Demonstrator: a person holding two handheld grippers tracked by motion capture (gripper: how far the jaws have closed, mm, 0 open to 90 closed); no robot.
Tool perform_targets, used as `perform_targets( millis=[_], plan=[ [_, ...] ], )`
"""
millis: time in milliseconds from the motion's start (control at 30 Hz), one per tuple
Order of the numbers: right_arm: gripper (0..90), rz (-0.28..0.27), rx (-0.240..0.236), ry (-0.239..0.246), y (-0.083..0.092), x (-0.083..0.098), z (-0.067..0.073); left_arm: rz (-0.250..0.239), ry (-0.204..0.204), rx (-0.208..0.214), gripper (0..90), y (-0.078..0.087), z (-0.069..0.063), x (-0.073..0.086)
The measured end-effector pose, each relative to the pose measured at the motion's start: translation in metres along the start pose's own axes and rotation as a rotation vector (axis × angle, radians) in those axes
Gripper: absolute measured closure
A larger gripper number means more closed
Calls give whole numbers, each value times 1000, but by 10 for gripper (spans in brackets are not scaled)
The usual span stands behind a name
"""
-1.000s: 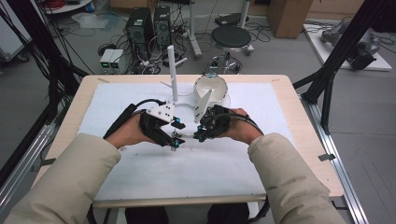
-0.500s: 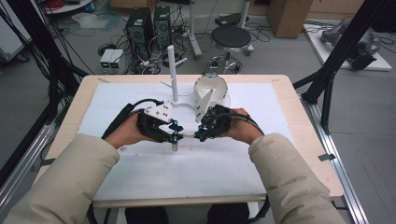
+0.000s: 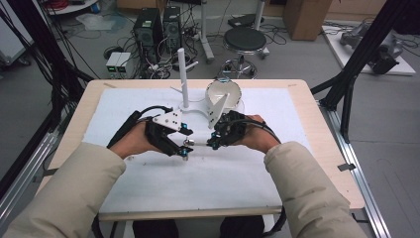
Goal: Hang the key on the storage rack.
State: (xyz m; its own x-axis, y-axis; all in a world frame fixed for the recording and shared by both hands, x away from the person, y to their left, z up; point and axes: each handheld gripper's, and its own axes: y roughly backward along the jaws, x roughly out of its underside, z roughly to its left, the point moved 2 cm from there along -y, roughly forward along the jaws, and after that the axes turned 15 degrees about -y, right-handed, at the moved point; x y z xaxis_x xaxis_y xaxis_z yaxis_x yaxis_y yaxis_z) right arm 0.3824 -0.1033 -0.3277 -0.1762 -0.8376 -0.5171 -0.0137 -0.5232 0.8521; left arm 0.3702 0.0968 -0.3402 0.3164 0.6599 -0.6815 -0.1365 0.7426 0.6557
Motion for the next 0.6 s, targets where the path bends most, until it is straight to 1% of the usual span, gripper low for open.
perform_targets(
  millis=[33, 67, 100, 267, 300, 333, 367, 400, 433, 467, 500, 600],
  plan=[
    [874, 1, -6, 1, 0, 0, 0, 6, -6, 0, 350, 0, 1, 0],
    [874, -1, 2, 4, 0, 0, 0, 6, -6, 0, 325, 0, 1, 0],
    [874, -1, 0, 2, 0, 0, 0, -4, -3, -13, 312, -1, 1, -2],
    [874, 4, -1, 3, -1, 0, 0, 2, -7, -10, 291, -2, 1, -3],
    [874, 4, 2, 5, -1, -1, 0, 8, -12, -14, 258, -2, 2, -4],
    [874, 4, 2, 5, -1, -1, 0, 4, -5, -15, 258, -2, 1, -4],
    [873, 3, -1, 4, -1, -1, 0, 3, -14, -12, 275, -2, 2, -5],
    [874, 3, 1, 3, -1, -1, 0, 4, -15, -9, 290, -2, 1, -5],
    [874, 1, -6, 3, -2, -1, 0, -1, -18, -8, 301, -3, 1, -6],
    [874, 3, -2, 4, -2, -1, 0, 5, -20, 4, 311, -3, 1, -6],
    [874, 2, -3, 4, -2, -1, 0, 20, -30, 4, 316, -4, 2, -7],
    [874, 1, -4, 9, -2, -1, 0, 29, -27, 9, 340, -5, 2, -8]
  ],
)
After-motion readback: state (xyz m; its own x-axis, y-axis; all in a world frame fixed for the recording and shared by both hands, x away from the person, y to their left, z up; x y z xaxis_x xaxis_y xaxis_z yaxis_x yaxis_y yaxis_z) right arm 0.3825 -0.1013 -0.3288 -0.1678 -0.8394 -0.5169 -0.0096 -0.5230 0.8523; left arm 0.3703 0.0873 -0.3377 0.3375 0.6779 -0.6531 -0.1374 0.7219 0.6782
